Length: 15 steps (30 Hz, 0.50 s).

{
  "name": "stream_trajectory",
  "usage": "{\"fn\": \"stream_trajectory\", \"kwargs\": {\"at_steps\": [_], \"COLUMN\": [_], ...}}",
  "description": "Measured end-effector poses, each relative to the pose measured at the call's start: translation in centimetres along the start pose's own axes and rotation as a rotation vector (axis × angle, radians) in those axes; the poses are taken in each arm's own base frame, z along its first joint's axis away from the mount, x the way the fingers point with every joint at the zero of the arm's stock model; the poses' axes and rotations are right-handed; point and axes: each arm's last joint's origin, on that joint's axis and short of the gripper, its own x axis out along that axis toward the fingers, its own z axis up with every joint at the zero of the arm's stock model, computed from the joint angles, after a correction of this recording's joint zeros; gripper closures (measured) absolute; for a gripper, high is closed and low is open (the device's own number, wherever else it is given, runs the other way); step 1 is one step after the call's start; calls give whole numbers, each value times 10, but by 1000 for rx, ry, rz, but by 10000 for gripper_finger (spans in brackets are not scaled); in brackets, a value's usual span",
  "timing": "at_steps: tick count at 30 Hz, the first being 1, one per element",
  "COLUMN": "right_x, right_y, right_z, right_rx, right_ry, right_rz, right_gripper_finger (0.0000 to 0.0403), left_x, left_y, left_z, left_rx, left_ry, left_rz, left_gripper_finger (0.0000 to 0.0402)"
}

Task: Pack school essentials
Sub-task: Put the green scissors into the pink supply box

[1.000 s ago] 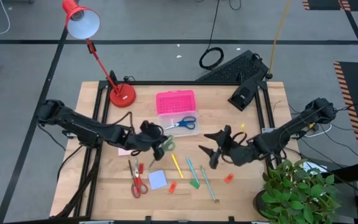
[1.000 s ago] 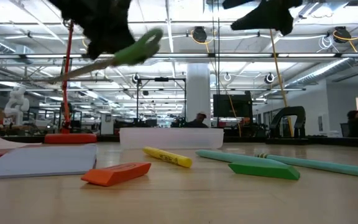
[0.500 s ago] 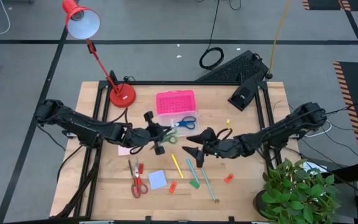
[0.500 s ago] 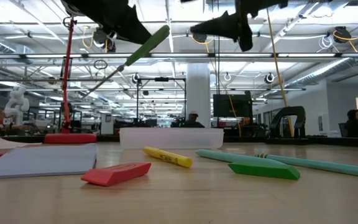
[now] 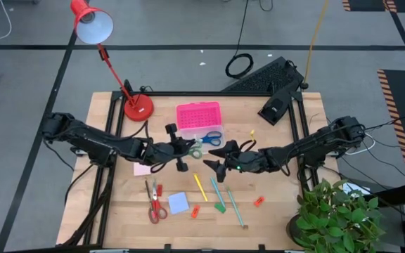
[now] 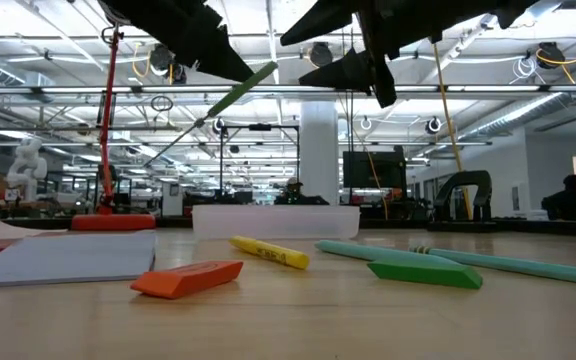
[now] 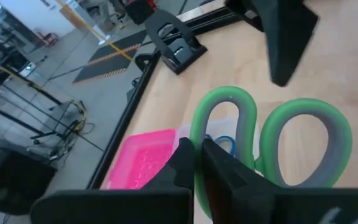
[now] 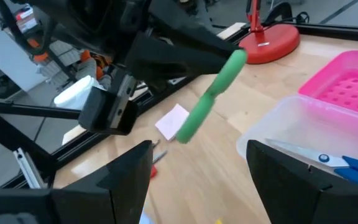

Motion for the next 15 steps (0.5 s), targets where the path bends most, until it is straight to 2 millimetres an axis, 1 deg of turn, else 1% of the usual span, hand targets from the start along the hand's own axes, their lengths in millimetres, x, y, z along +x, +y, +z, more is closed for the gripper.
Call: {"fn": "stream_trajectory", "kwargs": {"at_steps": [3, 8, 14, 15], "right_x": [2, 3, 4, 4], "right_y": [-3, -4, -8, -8], "right_z": [1, 4, 5, 5], "right_rx": [-3, -7, -23, -25], "right_ry": [0, -13, -9, -10], "right_rz": [-13, -12, -31, -32], "right_gripper_finger": [149, 149, 149, 149], "left_x": [2, 12, 23, 24], "left_y": [1, -6, -15, -15], "left_z": [7, 7, 7, 9], "left_rx": [-21, -5, 9, 0], "left_ry": [-13, 30, 63, 57], "left_rz": [20, 67, 74, 75], "left_gripper_finger": [387, 385, 384, 384]}}
